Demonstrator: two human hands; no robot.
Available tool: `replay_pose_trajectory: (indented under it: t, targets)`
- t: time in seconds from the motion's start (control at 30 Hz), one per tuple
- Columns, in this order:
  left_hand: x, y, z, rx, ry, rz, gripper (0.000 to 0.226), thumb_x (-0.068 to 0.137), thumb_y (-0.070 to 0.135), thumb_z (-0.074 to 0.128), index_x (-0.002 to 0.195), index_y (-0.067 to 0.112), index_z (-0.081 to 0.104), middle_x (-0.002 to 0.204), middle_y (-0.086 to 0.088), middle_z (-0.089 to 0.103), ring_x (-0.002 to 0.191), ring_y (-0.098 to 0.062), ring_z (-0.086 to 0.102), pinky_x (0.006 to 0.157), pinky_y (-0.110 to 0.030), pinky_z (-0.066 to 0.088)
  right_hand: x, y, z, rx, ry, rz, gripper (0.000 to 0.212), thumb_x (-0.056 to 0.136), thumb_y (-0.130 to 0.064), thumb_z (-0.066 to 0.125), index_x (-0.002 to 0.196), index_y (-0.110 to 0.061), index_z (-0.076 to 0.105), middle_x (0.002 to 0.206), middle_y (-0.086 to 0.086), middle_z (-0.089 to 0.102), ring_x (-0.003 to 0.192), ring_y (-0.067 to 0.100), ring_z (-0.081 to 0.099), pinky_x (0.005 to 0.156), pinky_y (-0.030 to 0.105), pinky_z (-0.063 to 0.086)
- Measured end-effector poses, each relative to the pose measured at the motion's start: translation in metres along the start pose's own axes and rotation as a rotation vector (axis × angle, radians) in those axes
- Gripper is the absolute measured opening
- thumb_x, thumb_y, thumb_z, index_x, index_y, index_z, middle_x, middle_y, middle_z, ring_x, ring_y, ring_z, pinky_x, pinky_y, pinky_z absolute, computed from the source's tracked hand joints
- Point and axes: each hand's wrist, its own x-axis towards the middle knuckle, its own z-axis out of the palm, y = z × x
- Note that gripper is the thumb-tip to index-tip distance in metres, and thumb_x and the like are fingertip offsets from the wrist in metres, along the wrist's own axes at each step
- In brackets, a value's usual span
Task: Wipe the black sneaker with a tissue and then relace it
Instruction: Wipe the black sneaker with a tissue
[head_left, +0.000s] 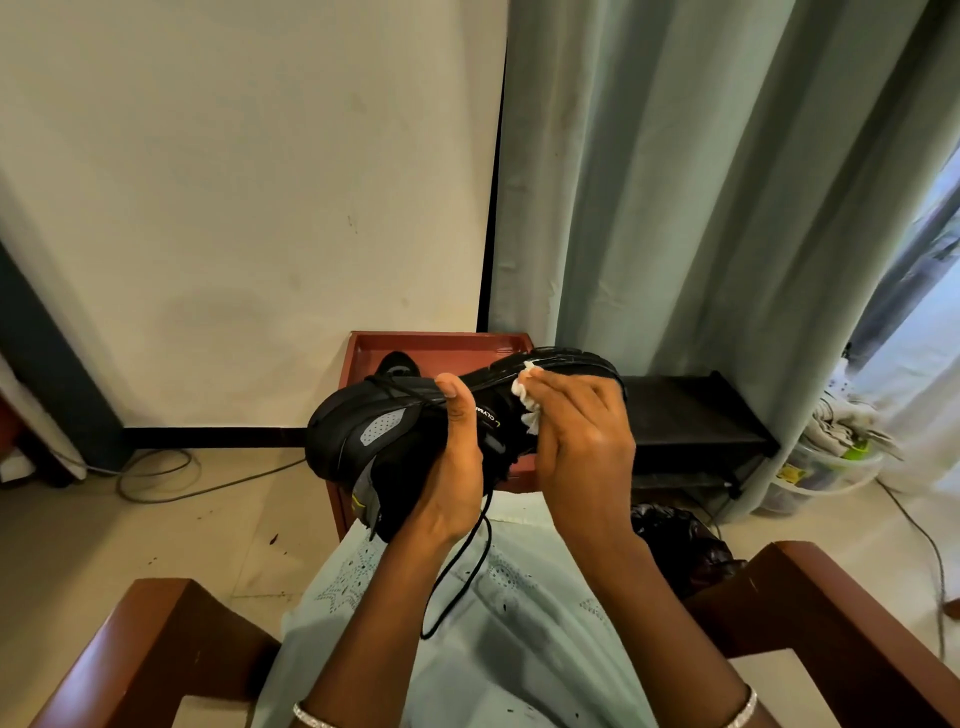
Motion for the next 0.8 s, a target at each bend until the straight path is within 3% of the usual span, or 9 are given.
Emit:
replay_pose_trajectory:
  t: [0.13, 0.23, 0.33, 0.47, 0.53, 0.7, 0.8]
  targets:
    - [-0.002, 0.002, -0.001, 0.026, -0.01, -0.024, 0.077, 0.074, 0.064, 0.008, 0.088, 0.027, 0.074, 0.082, 0.009, 0.077, 0.084, -0.002, 0.073, 0.064, -0.015, 0.054, -0.009, -0.027, -0.006, 0.192, -0.001, 0.09, 0.029, 0.087, 0.002, 0.063, 0.109, -0.011, 0.075, 0.107, -0.001, 0.073, 0.1, 0.016, 0.063, 0.089, 0.024, 0.05]
    - [0.0, 0.001, -0.006, 0.031, 0.03, -0.017, 0.078, 0.074, 0.065, 0.008, 0.083, 0.016, 0.07, 0.075, 0.006, 0.075, 0.078, -0.003, 0.072, 0.066, -0.014, 0.053, -0.02, -0.045, -0.012, 0.307, -0.034, 0.093, 0.031, 0.086, 0.002, 0.064, 0.112, -0.011, 0.074, 0.108, -0.003, 0.072, 0.102, 0.011, 0.063, 0.087, 0.025, 0.053]
    - [0.0, 0.001, -0.005, 0.028, 0.034, -0.026, 0.079, 0.071, 0.068, 0.012, 0.076, 0.022, 0.077, 0.08, 0.003, 0.077, 0.083, -0.007, 0.073, 0.067, -0.017, 0.055, -0.019, -0.038, -0.008, 0.257, -0.026, 0.06, 0.027, 0.091, -0.003, 0.06, 0.113, -0.01, 0.074, 0.109, -0.001, 0.072, 0.102, 0.013, 0.063, 0.089, 0.025, 0.052]
    - [0.0, -0.001, 0.001, 0.029, 0.07, -0.013, 0.077, 0.075, 0.07, 0.013, 0.105, 0.027, 0.07, 0.103, 0.001, 0.076, 0.102, -0.013, 0.071, 0.083, -0.029, 0.058, -0.005, -0.017, 0.003, 0.06, 0.009, 0.038, 0.023, 0.093, -0.008, 0.059, 0.11, -0.005, 0.074, 0.108, 0.005, 0.072, 0.1, 0.02, 0.063, 0.089, 0.025, 0.051]
    - [0.0, 0.0, 0.002, 0.03, 0.08, -0.012, 0.075, 0.075, 0.068, 0.013, 0.108, 0.027, 0.067, 0.101, 0.003, 0.076, 0.101, -0.012, 0.071, 0.076, -0.026, 0.058, -0.002, -0.014, 0.005, 0.018, 0.022, 0.065, 0.024, 0.093, -0.009, 0.057, 0.109, -0.004, 0.074, 0.107, 0.005, 0.072, 0.099, 0.021, 0.063, 0.089, 0.026, 0.051]
    - [-0.006, 0.004, -0.002, 0.056, 0.044, -0.02, 0.073, 0.08, 0.061, 0.004, 0.087, 0.025, 0.068, 0.073, 0.017, 0.075, 0.077, 0.008, 0.069, 0.061, -0.006, 0.05, -0.015, -0.043, -0.011, 0.225, -0.043, 0.162, 0.027, 0.089, -0.004, 0.063, 0.11, -0.015, 0.075, 0.106, -0.005, 0.073, 0.098, 0.011, 0.062, 0.079, 0.032, 0.056]
    - [-0.003, 0.003, -0.007, 0.037, 0.091, -0.019, 0.089, 0.097, 0.053, -0.003, 0.067, 0.025, 0.077, 0.074, 0.007, 0.076, 0.078, -0.001, 0.072, 0.068, -0.014, 0.055, -0.021, -0.053, -0.016, 0.284, -0.052, 0.129, 0.027, 0.088, -0.004, 0.066, 0.112, -0.013, 0.075, 0.107, -0.005, 0.073, 0.099, 0.009, 0.063, 0.08, 0.028, 0.056]
